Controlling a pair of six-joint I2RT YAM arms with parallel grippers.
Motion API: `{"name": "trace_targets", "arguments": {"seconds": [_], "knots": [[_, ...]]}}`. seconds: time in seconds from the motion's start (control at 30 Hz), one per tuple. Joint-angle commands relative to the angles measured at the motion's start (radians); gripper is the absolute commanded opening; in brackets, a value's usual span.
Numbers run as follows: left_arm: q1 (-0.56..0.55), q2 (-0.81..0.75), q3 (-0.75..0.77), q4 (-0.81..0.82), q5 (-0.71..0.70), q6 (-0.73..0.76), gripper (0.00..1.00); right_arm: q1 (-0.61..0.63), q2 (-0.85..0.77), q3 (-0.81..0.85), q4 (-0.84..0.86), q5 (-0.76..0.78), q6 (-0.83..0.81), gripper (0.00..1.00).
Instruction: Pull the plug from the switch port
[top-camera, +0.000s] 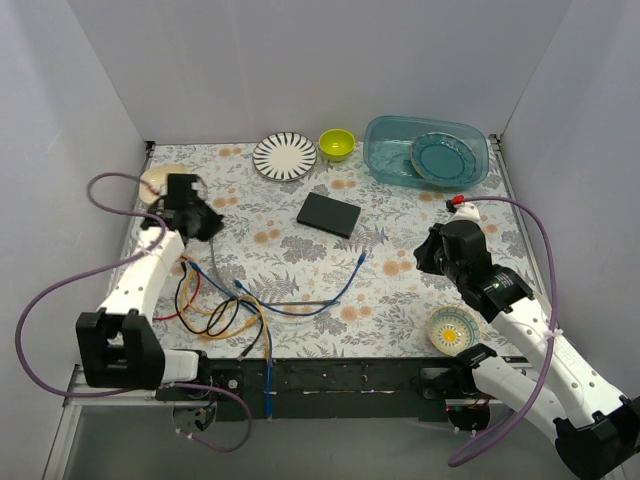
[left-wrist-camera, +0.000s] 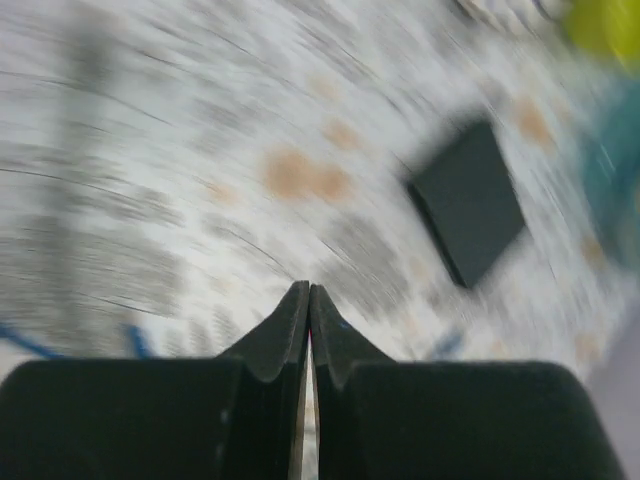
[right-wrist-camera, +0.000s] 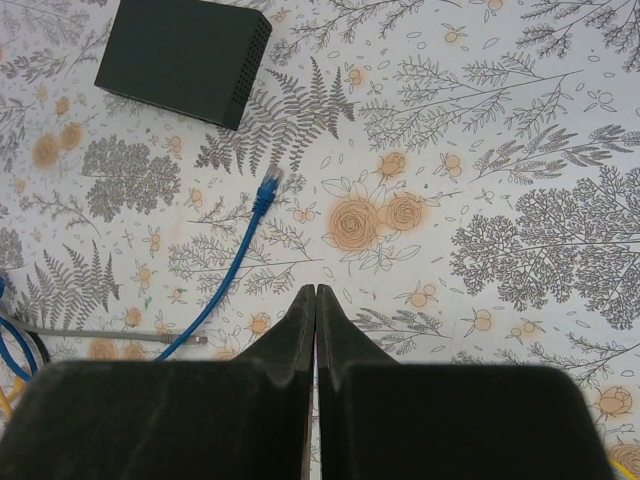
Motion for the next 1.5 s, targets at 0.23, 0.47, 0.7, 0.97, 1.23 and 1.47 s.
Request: {"name": "trace_targets", "arguments": {"seconds": [0.23,0.47,0.7,0.97,1.23,1.47], "knots": [[-0.879,-0.119,-0.222,0.322,0.300,0.137,0.00,0.001,0.083,0.032,0.094,-0.045,-0.011,0.01],[-1.049,0.144,-0.218,0.322,0.392,0.223,0.00,-0.001,0.138,0.041,0.105,-0.088,0.011,0.01],[-0.914,0.283,-0.277,0.328,0.306,0.122,0.00,-0.001,0.155,0.075,0.075,-0.076,0.002,0.01],[-0.466,0.311,-0.359,0.270,0.308,0.041,0.00,-0.001,0.126,0.043,0.075,-0.050,0.009,0.01],[0.009,0.202,-0.442,0.182,0.219,-0.008,0.00,-0.002,0.121,0.041,0.072,-0.022,-0.017,0.01],[0.335,0.084,-0.353,0.038,0.112,-0.039,0.00,-0.001,0.127,0.044,0.077,-0.024,-0.038,0.01]]}}
